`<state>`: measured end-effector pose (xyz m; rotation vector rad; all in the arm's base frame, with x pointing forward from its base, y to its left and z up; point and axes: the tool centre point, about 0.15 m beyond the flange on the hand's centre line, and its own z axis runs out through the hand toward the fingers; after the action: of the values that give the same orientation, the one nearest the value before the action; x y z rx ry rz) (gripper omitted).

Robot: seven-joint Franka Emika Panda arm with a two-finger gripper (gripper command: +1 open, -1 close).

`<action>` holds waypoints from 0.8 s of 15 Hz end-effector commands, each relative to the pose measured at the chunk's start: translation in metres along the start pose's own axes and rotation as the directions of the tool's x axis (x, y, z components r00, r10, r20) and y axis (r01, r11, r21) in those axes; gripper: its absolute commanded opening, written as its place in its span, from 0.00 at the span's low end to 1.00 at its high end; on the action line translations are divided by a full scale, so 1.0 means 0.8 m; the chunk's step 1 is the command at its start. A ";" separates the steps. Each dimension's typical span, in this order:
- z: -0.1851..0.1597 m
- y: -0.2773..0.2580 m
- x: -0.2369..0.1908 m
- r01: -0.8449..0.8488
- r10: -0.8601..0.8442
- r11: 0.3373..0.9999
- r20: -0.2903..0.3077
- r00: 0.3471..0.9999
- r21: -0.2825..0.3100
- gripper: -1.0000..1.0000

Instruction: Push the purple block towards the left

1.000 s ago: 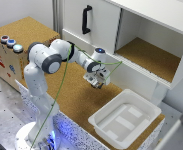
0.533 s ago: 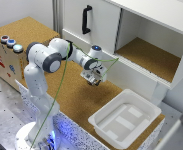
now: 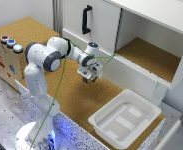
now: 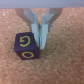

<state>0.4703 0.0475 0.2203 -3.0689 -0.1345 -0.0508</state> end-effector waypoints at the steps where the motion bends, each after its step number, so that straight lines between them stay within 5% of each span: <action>1: -0.002 -0.035 0.026 -0.045 0.027 0.987 0.116 0.993 0.155 0.00; 12: 0.009 -0.133 0.019 0.244 -0.268 0.947 0.097 0.958 0.209 0.00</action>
<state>0.4633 0.1261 0.2224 -2.9066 -0.3579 0.0368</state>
